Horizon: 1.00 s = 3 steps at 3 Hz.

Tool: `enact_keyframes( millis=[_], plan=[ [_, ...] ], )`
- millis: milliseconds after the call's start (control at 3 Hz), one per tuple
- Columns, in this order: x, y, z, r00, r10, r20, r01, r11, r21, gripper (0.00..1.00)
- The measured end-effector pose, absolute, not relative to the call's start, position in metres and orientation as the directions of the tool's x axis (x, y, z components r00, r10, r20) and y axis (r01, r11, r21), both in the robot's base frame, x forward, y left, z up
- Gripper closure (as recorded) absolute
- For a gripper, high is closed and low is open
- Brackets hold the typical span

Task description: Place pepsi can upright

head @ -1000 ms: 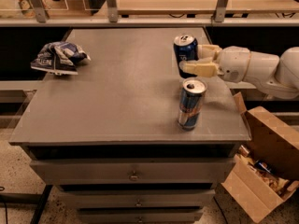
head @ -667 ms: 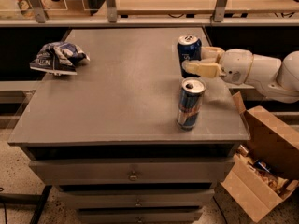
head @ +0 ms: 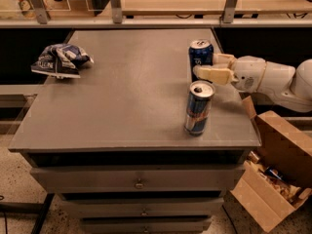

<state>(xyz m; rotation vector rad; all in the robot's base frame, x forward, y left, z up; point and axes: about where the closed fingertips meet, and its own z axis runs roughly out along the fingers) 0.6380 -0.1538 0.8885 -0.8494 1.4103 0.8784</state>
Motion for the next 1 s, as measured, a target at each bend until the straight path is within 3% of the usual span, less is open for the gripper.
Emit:
enact_keyframes(
  millis=[333, 1000],
  plan=[
    [0.636, -0.16, 0.881, -0.059, 0.013, -0.998, -0.89, 0.452, 0.059, 0.94],
    [0.636, -0.175, 0.872, -0.109, -0.02, -0.994, -0.882, 0.464, 0.087, 0.53]
  ],
)
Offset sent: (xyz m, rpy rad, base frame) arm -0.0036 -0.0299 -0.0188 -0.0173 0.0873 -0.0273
